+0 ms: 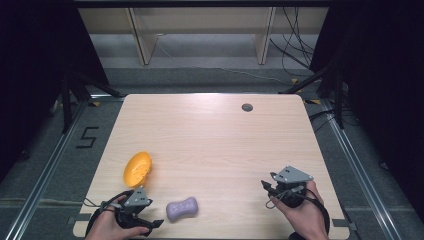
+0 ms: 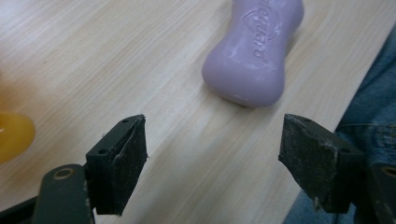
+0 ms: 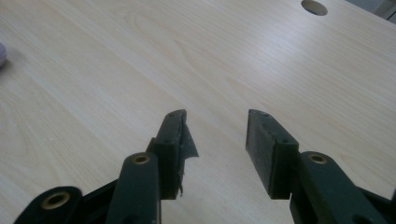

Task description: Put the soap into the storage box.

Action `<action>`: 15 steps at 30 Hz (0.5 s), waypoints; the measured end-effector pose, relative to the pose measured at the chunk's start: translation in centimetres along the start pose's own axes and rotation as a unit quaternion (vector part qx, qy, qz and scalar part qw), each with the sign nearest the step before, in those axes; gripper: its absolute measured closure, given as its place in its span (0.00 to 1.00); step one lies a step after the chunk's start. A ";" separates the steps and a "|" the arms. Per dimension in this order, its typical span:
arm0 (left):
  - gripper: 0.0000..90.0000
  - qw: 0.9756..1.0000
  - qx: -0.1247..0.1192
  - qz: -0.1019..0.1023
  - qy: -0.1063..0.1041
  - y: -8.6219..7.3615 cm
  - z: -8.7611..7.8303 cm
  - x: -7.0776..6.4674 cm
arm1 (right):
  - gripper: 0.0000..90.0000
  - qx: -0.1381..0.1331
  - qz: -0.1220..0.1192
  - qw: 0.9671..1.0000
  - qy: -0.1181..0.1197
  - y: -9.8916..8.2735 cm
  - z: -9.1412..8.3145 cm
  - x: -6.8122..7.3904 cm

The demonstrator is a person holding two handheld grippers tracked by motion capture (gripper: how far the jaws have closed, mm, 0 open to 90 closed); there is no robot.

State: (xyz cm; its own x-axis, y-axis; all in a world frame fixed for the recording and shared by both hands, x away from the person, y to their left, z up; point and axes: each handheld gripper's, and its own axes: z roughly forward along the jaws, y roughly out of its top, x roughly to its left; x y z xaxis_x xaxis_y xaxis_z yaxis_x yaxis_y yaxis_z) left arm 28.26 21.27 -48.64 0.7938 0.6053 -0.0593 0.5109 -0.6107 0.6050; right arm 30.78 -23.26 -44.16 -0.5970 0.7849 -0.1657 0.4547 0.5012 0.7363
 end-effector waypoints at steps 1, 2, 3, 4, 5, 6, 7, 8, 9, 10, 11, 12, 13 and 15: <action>0.23 1.000 0.011 0.001 0.004 0.4 -0.3 0.0 | 0.64 0.005 -0.006 1.000 0.000 0.0 0.0 0.1; 0.24 1.000 0.011 0.001 0.004 0.4 -0.3 0.0 | 0.64 0.005 -0.006 1.000 0.000 0.0 0.0 0.1; 0.24 1.000 0.011 0.001 0.002 0.7 -0.5 -0.1 | 0.64 0.010 -0.007 1.000 0.005 0.1 0.1 0.2; 0.26 1.000 0.017 0.001 -0.003 1.0 -0.5 -0.1 | 0.63 0.011 -0.009 1.000 0.005 0.1 0.2 0.2; 0.26 1.000 0.014 0.008 0.002 1.4 -0.7 -0.3 | 0.63 0.011 -0.009 1.000 0.005 0.1 0.2 0.2; 0.34 1.000 0.023 0.010 0.007 2.4 -0.9 -0.6 | 0.63 0.014 -0.008 1.000 0.003 0.1 0.3 0.3; 0.38 1.000 0.023 0.010 0.007 2.4 -0.9 -0.6 | 0.62 0.014 -0.002 1.000 0.003 0.1 0.3 0.4; 0.41 1.000 0.020 0.016 0.011 2.7 -1.0 -0.7 | 0.62 0.018 -0.008 1.000 0.006 0.1 0.3 0.3; 0.41 0.999 0.030 0.029 0.006 3.1 -1.1 -0.6 | 0.62 0.018 -0.008 1.000 0.006 0.1 0.3 0.3; 0.46 0.999 0.046 0.027 -0.007 3.5 -1.1 -0.5 | 0.62 0.019 -0.012 1.000 0.005 0.1 0.3 0.3; 0.46 0.996 0.071 0.036 -0.031 4.1 -1.1 -0.4 | 0.61 0.020 -0.013 1.000 0.005 0.1 0.3 0.3; 0.46 0.996 0.071 0.036 -0.031 4.1 -1.1 -0.4 | 0.61 0.020 -0.013 1.000 0.005 0.1 0.3 0.3; 0.46 0.996 0.076 0.043 -0.035 4.3 -1.1 -0.4 | 0.61 0.024 -0.005 1.000 -0.002 0.1 0.2 0.4; 0.44 0.995 0.085 0.044 -0.032 5.0 -0.8 -0.4 | 0.61 0.024 -0.012 1.000 0.006 0.1 0.4 0.3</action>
State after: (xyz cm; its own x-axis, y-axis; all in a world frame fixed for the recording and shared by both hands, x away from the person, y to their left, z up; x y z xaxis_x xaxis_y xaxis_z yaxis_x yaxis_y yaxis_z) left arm 30.25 18.35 -44.99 0.8547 0.5149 -0.0664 0.4827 -0.7410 0.4668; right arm 30.91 -22.84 -44.45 -0.6161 0.7679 -0.1753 0.4709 0.5375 0.6996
